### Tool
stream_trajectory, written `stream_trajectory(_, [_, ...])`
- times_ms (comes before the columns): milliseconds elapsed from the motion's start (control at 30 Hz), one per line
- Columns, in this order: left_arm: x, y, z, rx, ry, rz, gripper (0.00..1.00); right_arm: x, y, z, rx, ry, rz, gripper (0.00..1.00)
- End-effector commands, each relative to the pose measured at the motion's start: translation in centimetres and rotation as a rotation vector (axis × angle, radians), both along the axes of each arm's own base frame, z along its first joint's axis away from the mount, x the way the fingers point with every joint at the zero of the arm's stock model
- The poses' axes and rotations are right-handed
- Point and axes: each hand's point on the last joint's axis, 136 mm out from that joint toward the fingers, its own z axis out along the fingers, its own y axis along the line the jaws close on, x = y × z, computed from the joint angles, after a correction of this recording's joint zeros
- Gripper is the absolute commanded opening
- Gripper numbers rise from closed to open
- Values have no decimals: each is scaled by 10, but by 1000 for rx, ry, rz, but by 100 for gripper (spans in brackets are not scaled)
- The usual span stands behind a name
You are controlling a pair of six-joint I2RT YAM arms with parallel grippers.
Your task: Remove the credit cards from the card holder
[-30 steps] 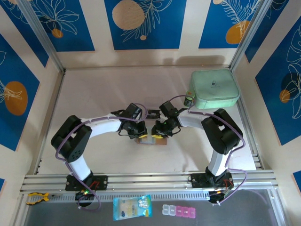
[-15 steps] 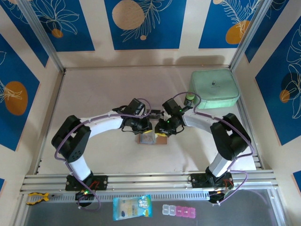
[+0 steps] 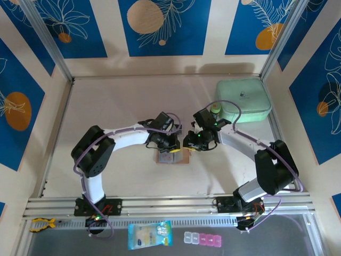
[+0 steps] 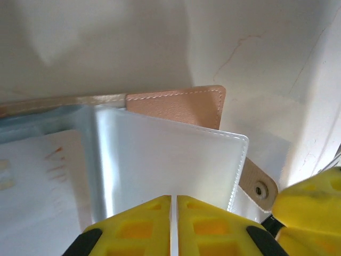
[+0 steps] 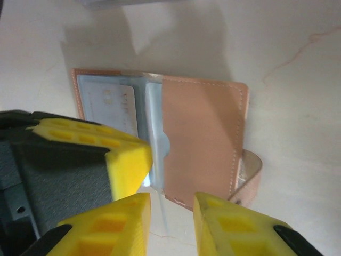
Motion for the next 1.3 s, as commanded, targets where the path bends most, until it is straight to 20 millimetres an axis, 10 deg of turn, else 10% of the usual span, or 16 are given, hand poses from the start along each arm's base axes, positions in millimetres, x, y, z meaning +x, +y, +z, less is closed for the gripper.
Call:
stream_trajectory(0, [-5,-11,-2,-11,17,-42,12,-11,-14,-4,-33,26,-13,29])
stream_trajectory(467, [3,-6,5,-17,-29,-15,12,-13,-22,-11,-49,45,-27,31])
stream_trajectory(1267, [2,89,-12,72,-25,131,13,2,42,3,62,47,84,31])
